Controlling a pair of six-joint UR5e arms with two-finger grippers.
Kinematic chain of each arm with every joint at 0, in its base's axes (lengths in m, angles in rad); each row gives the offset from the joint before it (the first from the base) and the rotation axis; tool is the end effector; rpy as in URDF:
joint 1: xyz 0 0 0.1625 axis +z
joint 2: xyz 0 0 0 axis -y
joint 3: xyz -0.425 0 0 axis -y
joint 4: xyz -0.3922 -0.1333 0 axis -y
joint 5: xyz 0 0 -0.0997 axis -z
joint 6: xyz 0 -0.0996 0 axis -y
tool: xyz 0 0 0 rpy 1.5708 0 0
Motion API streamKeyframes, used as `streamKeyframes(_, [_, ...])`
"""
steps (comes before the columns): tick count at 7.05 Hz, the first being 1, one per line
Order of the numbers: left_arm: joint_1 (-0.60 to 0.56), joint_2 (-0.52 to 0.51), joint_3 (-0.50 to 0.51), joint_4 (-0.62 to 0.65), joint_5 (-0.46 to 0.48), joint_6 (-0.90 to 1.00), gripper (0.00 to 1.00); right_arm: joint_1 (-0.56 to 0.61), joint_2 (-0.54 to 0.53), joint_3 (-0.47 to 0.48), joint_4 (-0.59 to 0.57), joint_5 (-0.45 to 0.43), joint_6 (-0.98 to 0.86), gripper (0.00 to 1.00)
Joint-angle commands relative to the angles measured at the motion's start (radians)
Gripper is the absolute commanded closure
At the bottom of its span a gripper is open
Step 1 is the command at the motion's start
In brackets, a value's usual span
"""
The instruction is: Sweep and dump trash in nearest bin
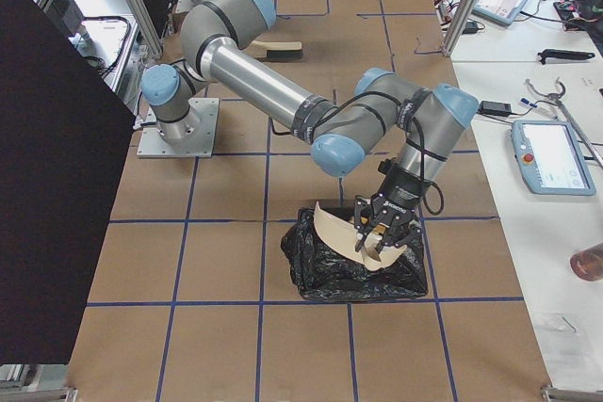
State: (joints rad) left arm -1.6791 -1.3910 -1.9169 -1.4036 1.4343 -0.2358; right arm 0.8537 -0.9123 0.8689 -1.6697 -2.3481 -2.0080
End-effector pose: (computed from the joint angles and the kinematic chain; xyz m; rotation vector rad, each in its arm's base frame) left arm -0.1904 -0.3923 0.4171 0.1915 -3.0007 -0.0339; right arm -0.4521 -0.6150 0.4595 1.5399 -2.1741 -1.0277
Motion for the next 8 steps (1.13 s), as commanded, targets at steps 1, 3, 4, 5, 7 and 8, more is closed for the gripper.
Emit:
streamKeyframes(1, [-0.001, 0.001, -0.002, 0.000, 0.000, 0.001, 0.00, -0.007, -0.069, 0.115, -0.068, -0.004, -0.001, 0.66])
streamKeyframes(3, [-0.001, 0.003, -0.001, 0.000, 0.000, 0.001, 0.00, -0.007, -0.125, 0.170, -0.068, 0.001, -0.005, 0.66])
streamKeyframes(4, [-0.001, 0.003, 0.001, 0.000, 0.000, 0.001, 0.00, -0.007, -0.138, 0.173, -0.064, 0.013, -0.017, 0.66])
streamKeyframes(5, [-0.001, 0.003, 0.001, 0.000, 0.000, 0.001, 0.00, -0.007, -0.178, 0.174, -0.029, 0.044, -0.023, 0.66])
streamKeyframes(7, [-0.001, 0.003, 0.001, 0.000, 0.000, 0.001, 0.00, -0.005, -0.296, 0.226, 0.033, 0.160, -0.012, 0.68])
streamKeyframes(8, [-0.001, 0.003, 0.001, 0.000, 0.000, 0.003, 0.00, -0.005, -0.394, 0.320, 0.033, 0.270, 0.032, 0.68])
